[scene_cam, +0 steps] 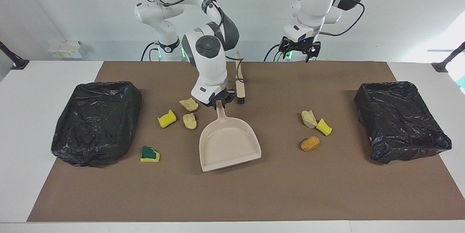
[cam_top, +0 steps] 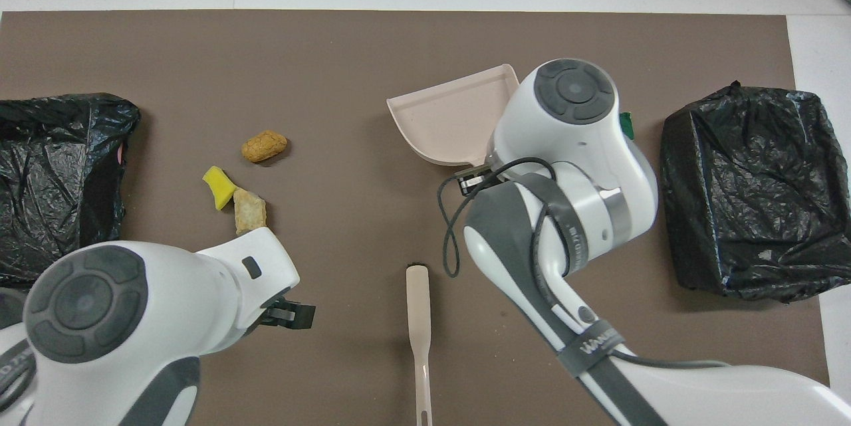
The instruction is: Sweep and dump trash in bin
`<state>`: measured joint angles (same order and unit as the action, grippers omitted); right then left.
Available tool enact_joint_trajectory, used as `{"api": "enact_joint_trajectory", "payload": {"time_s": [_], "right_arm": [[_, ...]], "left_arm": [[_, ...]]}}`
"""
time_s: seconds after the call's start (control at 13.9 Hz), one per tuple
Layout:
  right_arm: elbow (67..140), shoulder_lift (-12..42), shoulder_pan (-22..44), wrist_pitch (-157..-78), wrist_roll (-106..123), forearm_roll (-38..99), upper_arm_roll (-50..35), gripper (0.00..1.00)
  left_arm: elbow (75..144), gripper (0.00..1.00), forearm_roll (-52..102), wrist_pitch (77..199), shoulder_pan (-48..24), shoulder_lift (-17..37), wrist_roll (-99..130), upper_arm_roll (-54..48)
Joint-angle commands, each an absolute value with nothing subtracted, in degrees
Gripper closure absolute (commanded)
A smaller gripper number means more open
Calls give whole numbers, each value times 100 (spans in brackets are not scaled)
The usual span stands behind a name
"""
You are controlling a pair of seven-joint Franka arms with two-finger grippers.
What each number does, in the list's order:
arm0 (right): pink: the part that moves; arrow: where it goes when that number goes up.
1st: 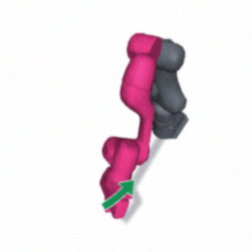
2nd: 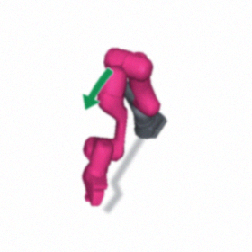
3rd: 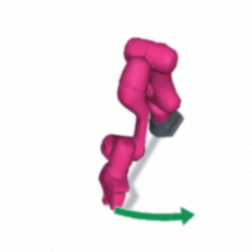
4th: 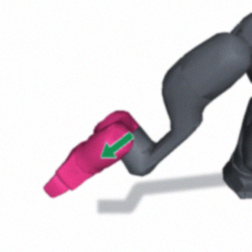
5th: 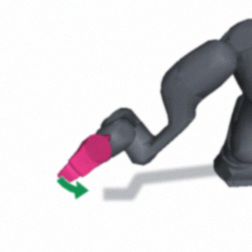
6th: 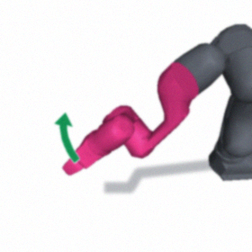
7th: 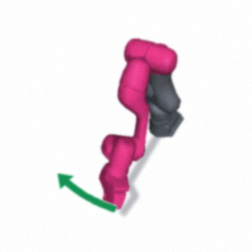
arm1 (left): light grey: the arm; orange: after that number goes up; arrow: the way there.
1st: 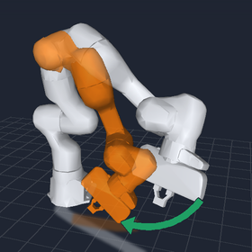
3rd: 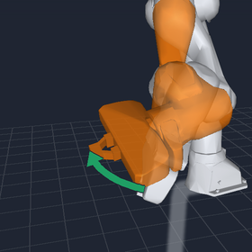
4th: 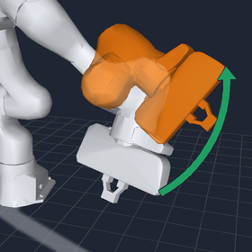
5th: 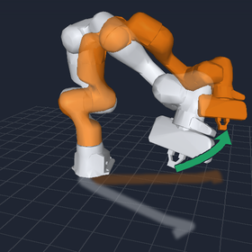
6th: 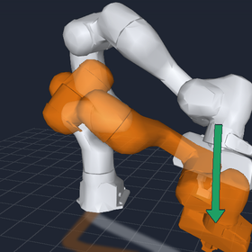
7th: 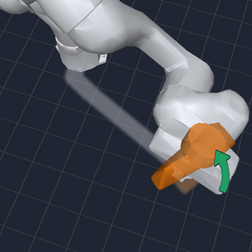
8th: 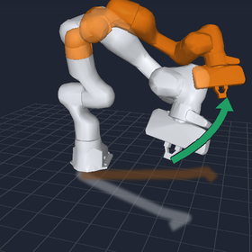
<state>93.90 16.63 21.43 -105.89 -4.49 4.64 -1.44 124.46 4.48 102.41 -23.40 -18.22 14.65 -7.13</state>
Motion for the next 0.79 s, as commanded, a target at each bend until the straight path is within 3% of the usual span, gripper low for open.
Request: {"api": "enact_joint_trajectory", "payload": {"time_s": [0.0, 0.22, 0.5, 0.72], "right_arm": [[9501, 1372, 1602, -10232, 1067, 615, -193, 100], [9501, 1240, 1048, -9696, 2535, 598, -185, 100], [9545, 1187, 336, -9264, 4951, 475, -167, 100], [9580, 1169, 62, -9132, 6403, 99, -167, 100]], "left_arm": [[12875, 0, 492, 10765, -3100, -1838, 2325, -633], [13016, 0, 492, 11275, -3707, -1645, 3556, -633], [13008, 0, 492, 12214, -4604, -617, 4629, -633], [13218, 0, 483, 12663, -4930, -404, 4903, -633]]}}
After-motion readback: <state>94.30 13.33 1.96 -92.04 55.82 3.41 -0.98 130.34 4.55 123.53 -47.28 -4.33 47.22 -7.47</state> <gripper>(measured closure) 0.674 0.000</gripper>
